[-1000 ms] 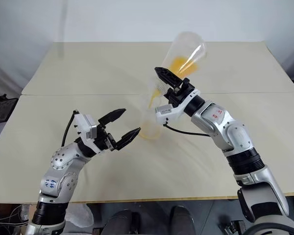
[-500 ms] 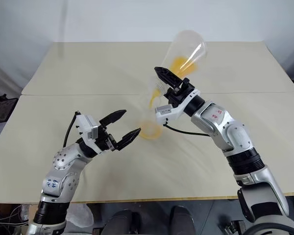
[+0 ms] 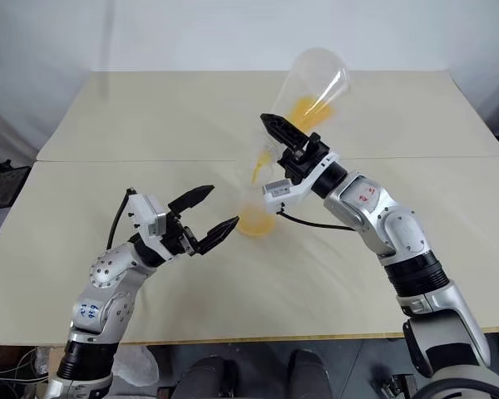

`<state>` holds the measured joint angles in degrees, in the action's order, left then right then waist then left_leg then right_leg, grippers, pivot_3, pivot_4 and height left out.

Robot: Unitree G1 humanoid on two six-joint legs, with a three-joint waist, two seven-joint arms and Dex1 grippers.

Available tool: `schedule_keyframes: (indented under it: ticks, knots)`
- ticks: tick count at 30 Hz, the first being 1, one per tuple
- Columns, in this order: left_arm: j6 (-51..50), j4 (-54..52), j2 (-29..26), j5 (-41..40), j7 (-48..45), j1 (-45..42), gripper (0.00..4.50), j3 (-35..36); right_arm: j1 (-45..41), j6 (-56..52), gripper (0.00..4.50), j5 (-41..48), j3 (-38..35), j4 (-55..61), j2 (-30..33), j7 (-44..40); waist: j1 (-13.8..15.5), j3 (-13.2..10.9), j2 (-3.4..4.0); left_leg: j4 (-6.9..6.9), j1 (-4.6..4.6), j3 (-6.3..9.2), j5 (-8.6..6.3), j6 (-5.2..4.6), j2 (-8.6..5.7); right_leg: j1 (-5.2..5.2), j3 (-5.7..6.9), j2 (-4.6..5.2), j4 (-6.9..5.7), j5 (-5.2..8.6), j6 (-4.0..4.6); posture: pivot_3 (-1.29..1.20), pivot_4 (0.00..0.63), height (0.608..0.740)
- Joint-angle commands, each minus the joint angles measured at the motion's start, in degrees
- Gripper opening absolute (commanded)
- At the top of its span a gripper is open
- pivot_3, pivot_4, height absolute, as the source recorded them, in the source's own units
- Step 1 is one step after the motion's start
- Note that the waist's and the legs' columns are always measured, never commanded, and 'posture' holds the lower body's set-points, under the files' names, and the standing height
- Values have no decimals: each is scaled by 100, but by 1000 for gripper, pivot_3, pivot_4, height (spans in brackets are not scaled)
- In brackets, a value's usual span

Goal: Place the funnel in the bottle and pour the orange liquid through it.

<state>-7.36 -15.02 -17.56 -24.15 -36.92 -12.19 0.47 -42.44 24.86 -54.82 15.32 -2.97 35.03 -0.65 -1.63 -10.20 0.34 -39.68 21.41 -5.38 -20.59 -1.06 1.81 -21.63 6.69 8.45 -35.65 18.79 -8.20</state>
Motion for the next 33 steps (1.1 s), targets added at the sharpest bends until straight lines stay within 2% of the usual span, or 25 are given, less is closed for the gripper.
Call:
schedule_keyframes:
  ticks: [1,33]
  knots:
    - [124,-172,31,44,34,11,4500,-24,-171,10,2467,-10,-110,193,51,199,0,0,0,0,0,0,0,0,0,0,0,0,0,0,0,0,150,740]
    - [235,-109,108,80,69,-15,4500,-36,-229,18,2467,-275,-89,74,93,521,-1,0,0,0,0,0,0,0,2,0,0,0,0,0,0,0,150,740]
